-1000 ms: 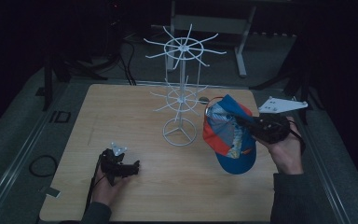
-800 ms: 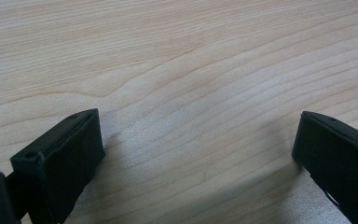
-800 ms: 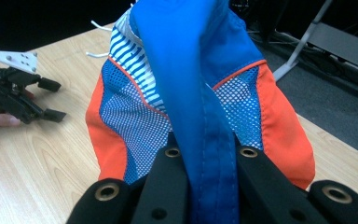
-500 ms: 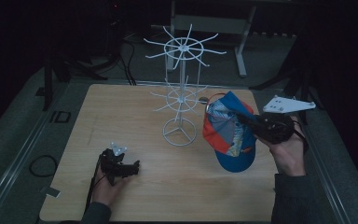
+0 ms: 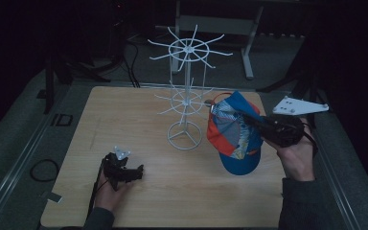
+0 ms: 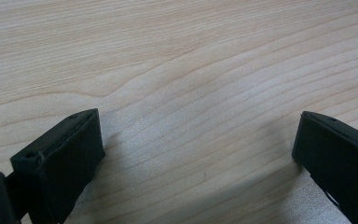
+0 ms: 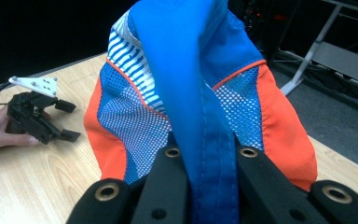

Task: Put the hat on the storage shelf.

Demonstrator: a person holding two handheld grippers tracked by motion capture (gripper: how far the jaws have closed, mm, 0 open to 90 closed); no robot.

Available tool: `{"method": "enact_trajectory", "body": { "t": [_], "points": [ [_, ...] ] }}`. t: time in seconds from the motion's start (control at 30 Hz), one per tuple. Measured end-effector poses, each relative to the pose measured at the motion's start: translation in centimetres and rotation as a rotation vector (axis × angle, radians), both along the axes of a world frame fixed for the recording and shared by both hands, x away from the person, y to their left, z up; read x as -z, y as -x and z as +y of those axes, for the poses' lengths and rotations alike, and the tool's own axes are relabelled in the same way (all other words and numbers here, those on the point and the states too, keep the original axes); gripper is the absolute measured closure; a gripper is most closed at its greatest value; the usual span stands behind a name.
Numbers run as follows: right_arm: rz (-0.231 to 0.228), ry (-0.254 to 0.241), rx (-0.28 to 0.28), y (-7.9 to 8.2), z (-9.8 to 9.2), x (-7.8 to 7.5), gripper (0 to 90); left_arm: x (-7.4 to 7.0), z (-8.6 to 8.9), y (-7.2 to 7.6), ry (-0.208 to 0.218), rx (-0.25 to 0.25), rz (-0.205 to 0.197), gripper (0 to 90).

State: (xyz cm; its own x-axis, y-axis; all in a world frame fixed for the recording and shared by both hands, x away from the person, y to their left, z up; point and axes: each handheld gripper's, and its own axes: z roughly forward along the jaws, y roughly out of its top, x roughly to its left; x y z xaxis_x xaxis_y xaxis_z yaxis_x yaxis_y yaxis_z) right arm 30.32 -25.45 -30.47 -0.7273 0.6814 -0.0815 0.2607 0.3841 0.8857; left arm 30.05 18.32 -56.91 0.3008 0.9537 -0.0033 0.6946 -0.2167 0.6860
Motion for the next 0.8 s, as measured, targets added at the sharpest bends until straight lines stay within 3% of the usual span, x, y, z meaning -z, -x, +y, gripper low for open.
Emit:
{"method": "enact_trajectory", "body": {
  "t": [0.8],
  "points": [
    [-0.024, -0.050, -0.022, 0.5, 0.1, -1.4, 88.6, 0.0, 0.0, 0.0, 0.000, 0.000, 0.000, 2.2]
  ]
}}
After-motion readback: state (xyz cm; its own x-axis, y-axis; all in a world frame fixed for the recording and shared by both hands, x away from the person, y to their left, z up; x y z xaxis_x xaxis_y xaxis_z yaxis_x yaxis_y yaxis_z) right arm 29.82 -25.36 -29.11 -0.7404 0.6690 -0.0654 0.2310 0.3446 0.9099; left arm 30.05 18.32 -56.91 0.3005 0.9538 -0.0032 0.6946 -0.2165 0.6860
